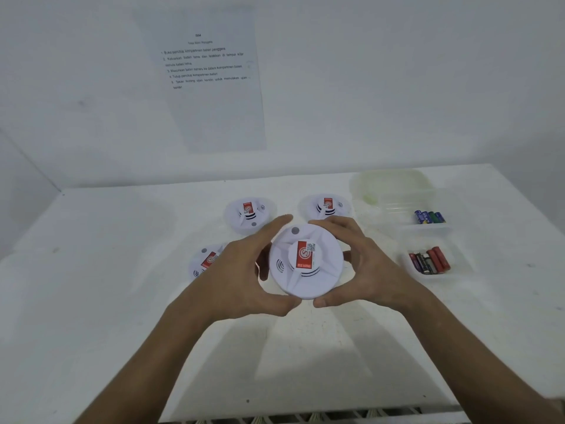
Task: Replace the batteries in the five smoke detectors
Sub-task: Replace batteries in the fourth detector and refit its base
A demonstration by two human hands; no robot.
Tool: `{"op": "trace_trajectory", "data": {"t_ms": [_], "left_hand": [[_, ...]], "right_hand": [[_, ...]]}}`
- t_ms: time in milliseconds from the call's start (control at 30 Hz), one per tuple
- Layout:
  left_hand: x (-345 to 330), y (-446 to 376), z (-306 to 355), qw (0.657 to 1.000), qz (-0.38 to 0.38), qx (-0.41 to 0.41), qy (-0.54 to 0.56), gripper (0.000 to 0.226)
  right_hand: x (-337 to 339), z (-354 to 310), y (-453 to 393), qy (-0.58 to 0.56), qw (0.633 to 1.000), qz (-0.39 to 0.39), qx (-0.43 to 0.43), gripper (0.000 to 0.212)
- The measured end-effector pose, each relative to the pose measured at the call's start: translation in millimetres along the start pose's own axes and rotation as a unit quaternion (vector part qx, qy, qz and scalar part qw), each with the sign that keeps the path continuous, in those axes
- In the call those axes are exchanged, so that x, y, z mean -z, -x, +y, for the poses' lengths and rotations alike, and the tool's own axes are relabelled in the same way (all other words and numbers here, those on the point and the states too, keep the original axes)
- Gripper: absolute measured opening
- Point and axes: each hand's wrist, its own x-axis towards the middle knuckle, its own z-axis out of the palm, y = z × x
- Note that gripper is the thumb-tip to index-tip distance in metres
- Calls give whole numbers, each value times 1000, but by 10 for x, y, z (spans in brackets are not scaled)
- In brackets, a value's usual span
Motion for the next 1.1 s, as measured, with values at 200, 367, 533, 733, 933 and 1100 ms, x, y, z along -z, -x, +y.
{"op": "trace_trajectory", "data": {"t_ms": [200, 367, 533, 733, 933, 1100], "left_hand": [[68, 29, -55, 999, -2, -28, 21, 77], [106, 88, -112, 999, -7, 10, 33, 81], [155, 149, -145, 999, -6, 40, 26, 87], [191, 221, -162, 998, 3, 53, 31, 89], [202, 280, -185, 998, 1, 53, 29, 89], [197, 303, -185, 998, -3, 58, 33, 89]], "right_hand": [[-76, -32, -35, 6, 1000, -5, -7, 106], [-121, -63, -68, 0, 1000, -22, -3, 103], [-153, -91, -125, -1, 999, -41, -5, 101], [-215, -150, -157, -22, 997, -67, 9, 95], [-266, -162, -142, -47, 995, -86, 21, 92], [-285, -155, -120, -51, 994, -90, 24, 90]]}}
